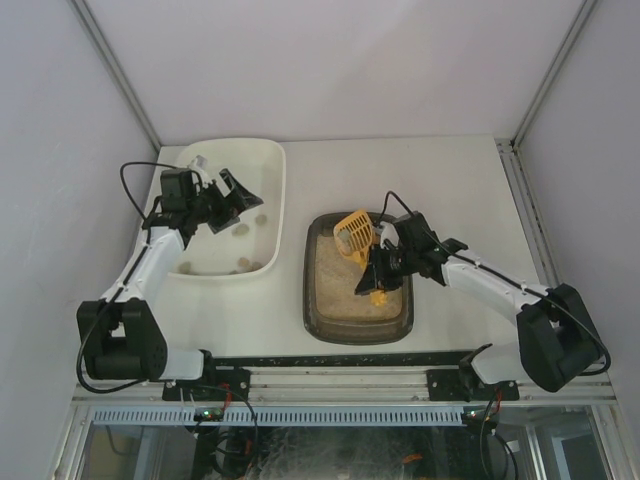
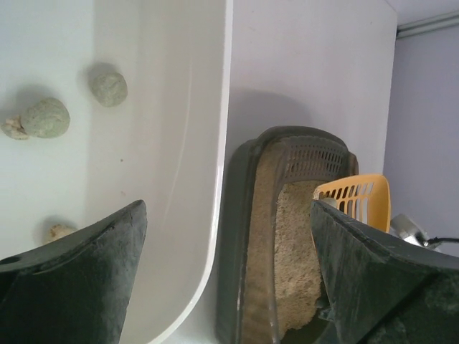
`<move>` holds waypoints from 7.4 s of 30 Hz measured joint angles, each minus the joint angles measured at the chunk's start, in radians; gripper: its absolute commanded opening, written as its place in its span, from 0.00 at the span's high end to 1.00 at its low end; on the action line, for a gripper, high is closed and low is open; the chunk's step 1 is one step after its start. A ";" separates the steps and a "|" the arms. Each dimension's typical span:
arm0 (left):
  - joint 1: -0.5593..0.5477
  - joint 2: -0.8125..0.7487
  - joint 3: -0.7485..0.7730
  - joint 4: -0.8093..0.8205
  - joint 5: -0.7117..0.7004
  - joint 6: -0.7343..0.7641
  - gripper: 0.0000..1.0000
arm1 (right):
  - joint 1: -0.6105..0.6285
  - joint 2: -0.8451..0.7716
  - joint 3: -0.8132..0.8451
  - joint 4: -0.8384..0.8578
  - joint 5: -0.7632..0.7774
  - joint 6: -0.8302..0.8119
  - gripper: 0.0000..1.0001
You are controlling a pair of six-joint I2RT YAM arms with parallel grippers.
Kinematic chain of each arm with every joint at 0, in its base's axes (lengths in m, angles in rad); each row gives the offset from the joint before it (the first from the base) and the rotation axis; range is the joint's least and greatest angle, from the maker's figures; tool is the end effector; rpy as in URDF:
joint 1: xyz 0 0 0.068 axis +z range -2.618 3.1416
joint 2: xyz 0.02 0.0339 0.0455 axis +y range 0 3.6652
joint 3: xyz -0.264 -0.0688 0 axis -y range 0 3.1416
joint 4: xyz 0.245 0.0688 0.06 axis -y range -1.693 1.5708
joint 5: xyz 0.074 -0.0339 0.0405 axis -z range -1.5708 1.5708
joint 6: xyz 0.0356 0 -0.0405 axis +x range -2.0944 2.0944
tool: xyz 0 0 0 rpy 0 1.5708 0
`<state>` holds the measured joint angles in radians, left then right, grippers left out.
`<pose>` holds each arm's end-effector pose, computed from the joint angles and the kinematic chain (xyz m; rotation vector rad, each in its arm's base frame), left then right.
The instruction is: Clean the litter box
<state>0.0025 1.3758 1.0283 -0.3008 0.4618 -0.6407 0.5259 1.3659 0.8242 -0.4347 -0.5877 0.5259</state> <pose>0.3041 -0.0151 0.2815 -0.4641 2.2288 -0.8573 0.2194 0.1502 0.2112 -0.2502 2.7000 1.1218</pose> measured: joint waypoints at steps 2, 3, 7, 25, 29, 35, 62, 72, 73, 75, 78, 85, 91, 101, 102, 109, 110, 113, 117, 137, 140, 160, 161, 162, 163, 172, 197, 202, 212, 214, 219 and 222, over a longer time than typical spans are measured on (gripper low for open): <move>0.000 -0.015 0.000 -0.002 -0.003 0.033 0.02 | -0.008 -0.008 -0.035 0.046 -0.029 0.015 1.00; 0.000 -0.024 0.000 -0.007 -0.002 0.055 0.02 | -0.013 -0.013 -0.056 0.070 -0.045 0.022 1.00; -0.005 -0.071 0.004 -0.066 0.005 0.171 0.02 | -0.027 -0.054 -0.133 0.163 -0.092 0.051 1.00; -0.038 -0.275 0.114 -0.283 -0.256 0.497 0.01 | -0.033 -0.171 -0.410 0.845 -0.323 0.325 1.00; -0.038 -0.336 0.111 -0.284 -0.296 0.514 0.01 | -0.034 -0.196 -0.479 1.007 -0.366 0.442 1.00; -0.038 -0.415 0.073 -0.288 -0.310 0.552 0.00 | -0.034 -0.315 -0.484 1.169 -0.425 0.543 1.00; 0.012 -0.514 0.025 -0.320 -0.170 0.546 0.00 | -0.037 -0.420 -0.303 0.455 -0.305 0.486 1.00; 0.024 -0.510 0.024 -0.333 -0.178 0.546 0.00 | -0.134 -0.468 -0.354 0.378 -0.285 0.500 1.00; 0.027 -0.510 0.024 -0.334 -0.178 0.546 0.00 | -0.131 -0.463 -0.355 0.376 -0.286 0.499 1.00; 0.034 -0.510 0.024 -0.334 -0.178 0.546 0.00 | -0.127 -0.451 -0.355 0.378 -0.290 0.499 1.00; 0.043 -0.510 0.024 -0.334 -0.178 0.544 0.00 | -0.123 -0.431 -0.355 0.391 -0.293 0.504 1.00; 0.095 -0.486 0.032 -0.358 -0.179 0.547 0.00 | -0.055 -0.370 -0.342 0.413 -0.289 0.499 1.00; 0.206 -0.288 0.182 -0.460 -0.160 0.555 0.00 | -0.003 -0.178 -0.085 0.236 -0.228 0.356 1.00; 0.485 0.016 0.595 -0.655 0.010 0.573 0.00 | 0.114 0.420 0.635 0.087 -0.270 0.176 1.00; 0.504 0.034 0.618 -0.669 0.019 0.576 0.00 | 0.126 0.488 0.719 0.033 -0.256 0.155 1.00; 0.590 0.103 0.698 -0.761 0.047 0.581 0.01 | 0.309 0.849 1.243 -0.352 0.011 -0.051 1.00; 0.597 0.110 0.701 -0.764 0.047 0.581 0.02 | 0.335 0.879 1.294 -0.391 0.053 -0.075 1.00; 0.613 0.130 0.702 -0.768 0.046 0.581 0.02 | 0.435 0.933 1.406 -0.534 0.250 -0.158 1.00; 0.616 0.137 0.697 -0.762 0.037 0.581 0.03 | 0.513 0.963 1.502 -0.642 0.475 -0.223 1.00; 0.597 0.134 0.623 -0.686 0.049 0.631 0.00 | 0.651 1.010 1.502 -0.567 1.449 -0.557 1.00; 0.517 0.138 0.680 -0.721 0.066 0.705 0.00 | 0.628 0.871 1.331 -0.549 1.374 -0.477 1.00; -0.530 0.903 1.276 -0.900 -0.026 1.093 0.00 | 0.188 -0.276 0.131 -0.555 0.402 0.180 1.00; -0.558 0.911 1.270 -0.898 -0.044 1.105 0.00 | 0.187 -0.307 0.101 -0.550 0.382 0.203 1.00; -0.575 0.918 1.270 -0.896 -0.050 1.114 0.00 | 0.185 -0.333 0.085 -0.547 0.370 0.221 1.00; -0.589 0.924 1.270 -0.890 -0.058 1.125 0.00 | 0.183 -0.362 0.071 -0.541 0.359 0.238 1.00; -0.573 0.968 1.213 -0.852 -0.113 1.194 0.00 | 0.175 -0.426 -0.016 -0.472 0.286 0.330 1.00; -0.504 0.800 0.731 -0.612 -0.123 0.869 0.33 | 0.082 -0.125 0.166 -0.552 0.064 0.198 1.00; -0.446 0.679 0.529 -0.562 -0.067 0.692 0.34 | 0.036 -0.074 0.280 -0.619 0.063 0.120 1.00; -0.441 0.412 0.192 -0.459 -0.121 0.405 0.33 | 0.042 0.105 0.327 -0.702 0.009 0.039 1.00; -0.474 0.359 0.164 -0.452 -0.171 0.357 0.33 | 0.047 0.119 0.327 -0.713 0.009 0.038 1.00; -0.586 0.254 0.162 -0.430 -0.306 0.250 0.32 | 0.067 0.121 0.327 -0.737 0.020 0.047 1.00; -0.631 0.239 0.163 -0.417 -0.330 0.211 0.33 | 0.101 0.121 0.327 -0.737 0.043 0.072 1.00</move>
<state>-0.6285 1.6150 1.1908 -0.7174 0.1322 -0.4297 0.6270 1.4872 1.1515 -1.1717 -0.5442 0.5983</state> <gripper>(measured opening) 0.735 0.169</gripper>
